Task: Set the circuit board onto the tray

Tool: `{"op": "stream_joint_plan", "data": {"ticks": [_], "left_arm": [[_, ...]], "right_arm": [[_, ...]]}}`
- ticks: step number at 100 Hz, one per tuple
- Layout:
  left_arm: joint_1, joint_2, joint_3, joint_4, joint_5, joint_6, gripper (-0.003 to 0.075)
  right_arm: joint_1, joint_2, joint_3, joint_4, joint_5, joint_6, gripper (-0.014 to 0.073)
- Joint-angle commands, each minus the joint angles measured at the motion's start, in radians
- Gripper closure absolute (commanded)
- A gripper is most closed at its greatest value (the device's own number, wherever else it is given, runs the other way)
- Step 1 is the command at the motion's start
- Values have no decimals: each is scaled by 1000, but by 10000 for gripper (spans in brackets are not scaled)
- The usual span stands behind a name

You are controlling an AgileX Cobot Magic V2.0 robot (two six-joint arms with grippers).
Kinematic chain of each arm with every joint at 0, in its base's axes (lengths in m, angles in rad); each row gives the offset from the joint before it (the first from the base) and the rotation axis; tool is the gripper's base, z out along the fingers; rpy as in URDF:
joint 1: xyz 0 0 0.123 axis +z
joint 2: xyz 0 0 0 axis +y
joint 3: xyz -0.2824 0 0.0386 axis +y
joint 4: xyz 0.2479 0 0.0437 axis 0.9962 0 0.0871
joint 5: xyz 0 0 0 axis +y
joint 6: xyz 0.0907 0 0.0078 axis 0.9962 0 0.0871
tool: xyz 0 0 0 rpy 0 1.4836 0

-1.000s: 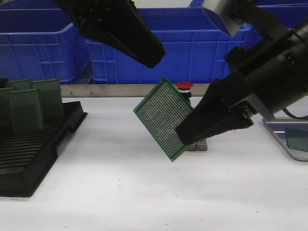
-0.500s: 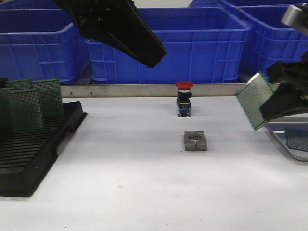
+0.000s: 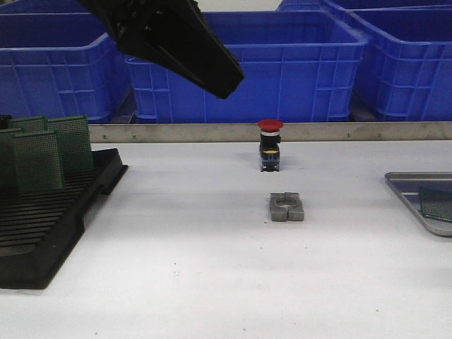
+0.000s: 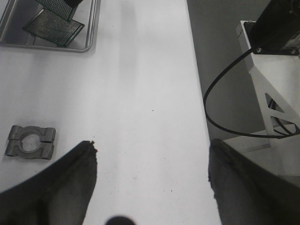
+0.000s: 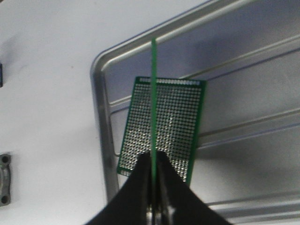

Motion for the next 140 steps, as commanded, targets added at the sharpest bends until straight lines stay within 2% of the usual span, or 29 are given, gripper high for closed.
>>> {"op": "stream_joint_plan", "data": {"ticks": [1, 7, 24, 29, 34, 46, 53, 63, 70, 73, 91, 107, 126, 140], "left_arm": [[-9, -39, -30, -72, 14, -11, 247], [-9, -39, -30, -72, 14, -11, 247], [-9, -39, -30, -72, 14, -11, 247], [-9, -39, -30, -72, 19, -11, 247], [-9, -39, -30, -72, 28, -11, 247], [-7, -39, -30, -72, 36, -11, 253], [-7, -39, -30, -72, 36, -11, 309], [-7, -45, -30, -65, 38, -11, 493], [-7, -56, -30, -56, 38, -11, 664], [-7, -60, -30, -49, 38, -11, 744], [2, -91, -30, -17, 66, -79, 741], [36, -125, -30, 61, 71, -204, 741], [102, -208, -30, 152, 42, -340, 741], [154, -304, 12, 163, -56, -404, 741]], "right_arm": [[-12, -21, -18, 30, 38, -8, 598], [-12, -20, -20, 30, 34, -8, 500], [-12, -25, -27, 24, 28, -30, 53], [-12, -32, -27, 24, 24, -32, -18], [-12, -40, -27, 18, 19, -32, -44], [-12, -75, -27, -3, 20, -41, -24], [-12, -105, -27, -11, 32, -67, 1], [-12, -159, -27, -28, 66, -116, 81], [-11, -199, -27, -28, 102, -149, 190], [-10, -215, -27, -28, 123, -161, 263], [2, -307, -27, -32, 230, -225, 664], [60, -368, -27, -32, 240, -233, 655], [186, -417, -27, -32, 165, -234, 655], [268, -422, -27, -32, 141, -234, 655]]}}
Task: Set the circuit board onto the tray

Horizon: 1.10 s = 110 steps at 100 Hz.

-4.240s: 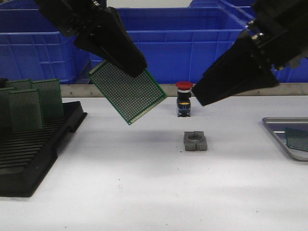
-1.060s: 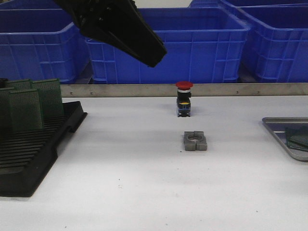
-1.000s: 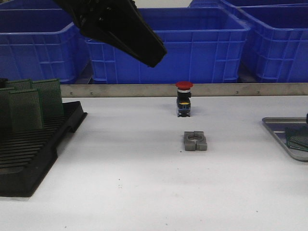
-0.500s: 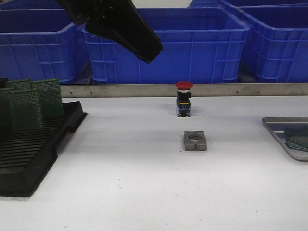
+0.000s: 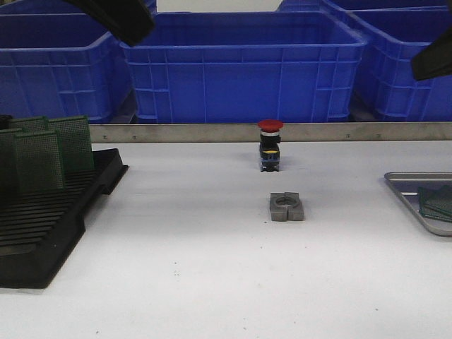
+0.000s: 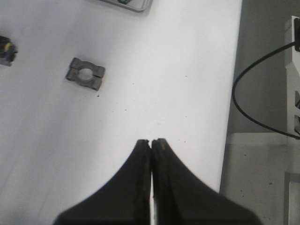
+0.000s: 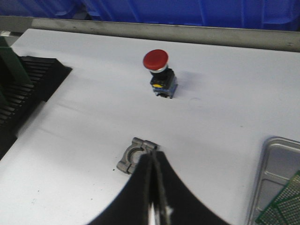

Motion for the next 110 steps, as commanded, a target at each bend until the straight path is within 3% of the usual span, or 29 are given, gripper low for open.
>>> {"op": "stream_joint_plan", "data": {"ticks": [1, 33, 65, 85, 110], "left_arm": [[29, -100, 8, -46, -72, -61, 741], [153, -448, 310, -4, -531, -208, 741], [334, -750, 574, 11, -788, -210, 741], [339, -876, 686, -34, -896, -216, 741], [339, -1034, 824, -45, -1055, -216, 741]], "right_arm": [[42, -31, -25, 28, -7, -15, 655], [117, -125, -13, 28, -61, -15, 655], [117, -316, 1, 28, -191, -15, 655], [117, -470, 94, 28, -283, -37, 655], [117, -723, 236, 28, -288, -67, 655]]}}
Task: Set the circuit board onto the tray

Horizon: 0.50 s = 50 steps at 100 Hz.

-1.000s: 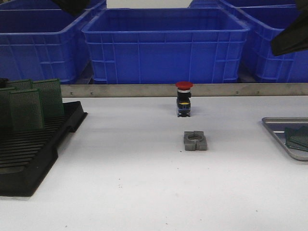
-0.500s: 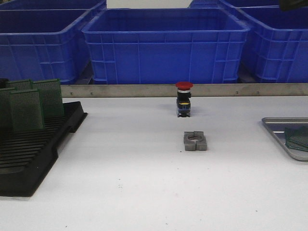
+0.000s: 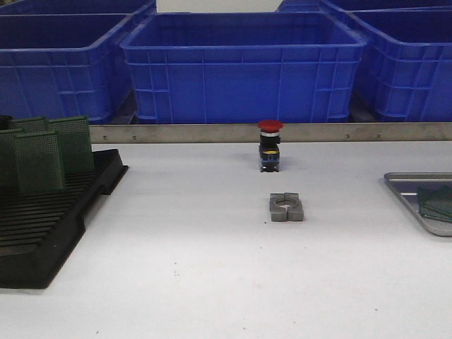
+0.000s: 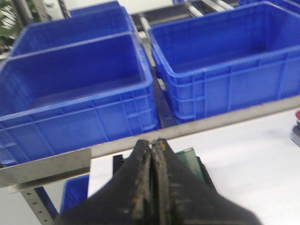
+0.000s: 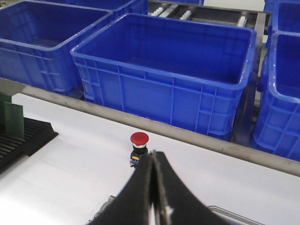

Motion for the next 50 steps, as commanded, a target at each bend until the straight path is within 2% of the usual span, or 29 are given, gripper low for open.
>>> {"op": "stream_joint_plan", "data": {"ticks": [1, 31, 50], "left_arm": [[2, -48, 11, -32, -123, -9, 741], [2, -251, 129, -40, -152, -9, 741], [2, -359, 208, -40, -150, -9, 741]], "right_arm": [[0, -90, 18, 29, -20, -16, 655], [0, -385, 186, 29, -36, -16, 655], [0, -503, 252, 29, -34, -16, 655]]}}
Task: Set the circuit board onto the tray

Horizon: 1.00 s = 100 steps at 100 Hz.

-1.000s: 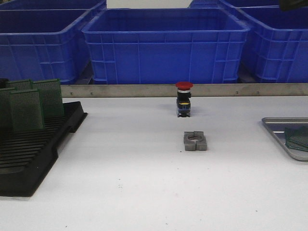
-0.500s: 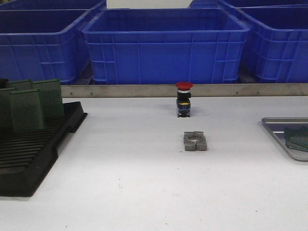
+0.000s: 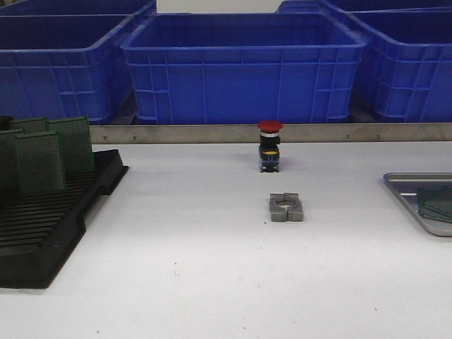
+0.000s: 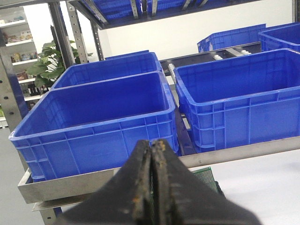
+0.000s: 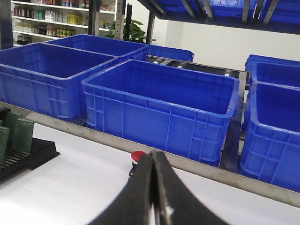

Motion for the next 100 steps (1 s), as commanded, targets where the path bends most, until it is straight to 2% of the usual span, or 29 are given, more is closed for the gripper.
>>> {"op": "stream_joint_plan", "data": {"ticks": [1, 100], "left_arm": [[2, -29, 0, -18, -62, -9, 741], [2, -58, 26, -36, -62, -9, 741]], "right_arm": [[0, -31, -7, 28, -22, -12, 655], [0, -50, 0, 28, -22, -12, 655]]}}
